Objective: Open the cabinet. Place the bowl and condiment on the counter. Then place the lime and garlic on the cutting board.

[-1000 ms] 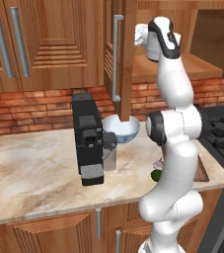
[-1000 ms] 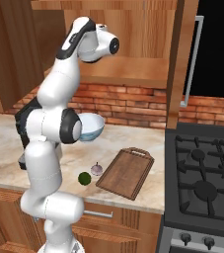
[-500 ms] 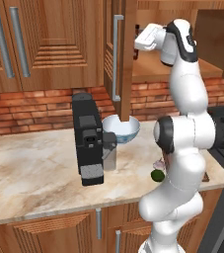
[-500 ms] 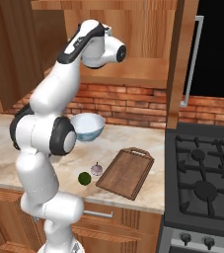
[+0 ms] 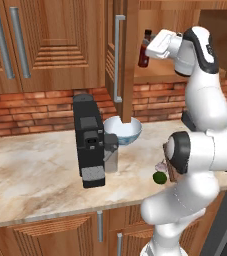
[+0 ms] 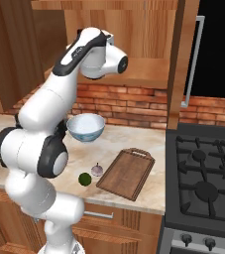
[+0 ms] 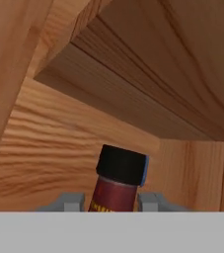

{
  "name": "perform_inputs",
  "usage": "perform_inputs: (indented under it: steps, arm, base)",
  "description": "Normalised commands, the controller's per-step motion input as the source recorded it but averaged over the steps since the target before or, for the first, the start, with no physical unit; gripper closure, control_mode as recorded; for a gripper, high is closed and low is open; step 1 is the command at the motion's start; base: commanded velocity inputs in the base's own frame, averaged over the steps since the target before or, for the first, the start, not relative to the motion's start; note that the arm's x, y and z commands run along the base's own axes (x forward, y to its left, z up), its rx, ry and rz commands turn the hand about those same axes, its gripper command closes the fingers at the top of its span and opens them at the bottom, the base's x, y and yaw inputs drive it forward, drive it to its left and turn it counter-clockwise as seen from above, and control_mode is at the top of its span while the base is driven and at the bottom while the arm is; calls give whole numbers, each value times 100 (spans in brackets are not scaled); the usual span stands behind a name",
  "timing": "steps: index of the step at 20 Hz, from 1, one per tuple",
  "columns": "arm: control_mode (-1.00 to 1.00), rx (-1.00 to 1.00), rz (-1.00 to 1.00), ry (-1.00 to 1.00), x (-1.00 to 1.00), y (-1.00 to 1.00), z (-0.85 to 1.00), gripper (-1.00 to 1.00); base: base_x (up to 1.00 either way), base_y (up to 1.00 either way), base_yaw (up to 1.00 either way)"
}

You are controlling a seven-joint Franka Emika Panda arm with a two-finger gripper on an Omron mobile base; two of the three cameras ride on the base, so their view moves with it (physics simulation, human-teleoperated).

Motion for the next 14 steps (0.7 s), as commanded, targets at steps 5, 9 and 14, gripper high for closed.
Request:
perform_inputs:
  steps: [5,9,14]
  arm:
    - [-100,1,0,0,-62,-13,-16,100]
    - [-100,0,0,0,-62,-3,-30,100]
    - [-100,-1,0,0,-62,0,-33,100]
  base:
    - [0,0,0]
    - [0,0,0]
    - [0,0,0]
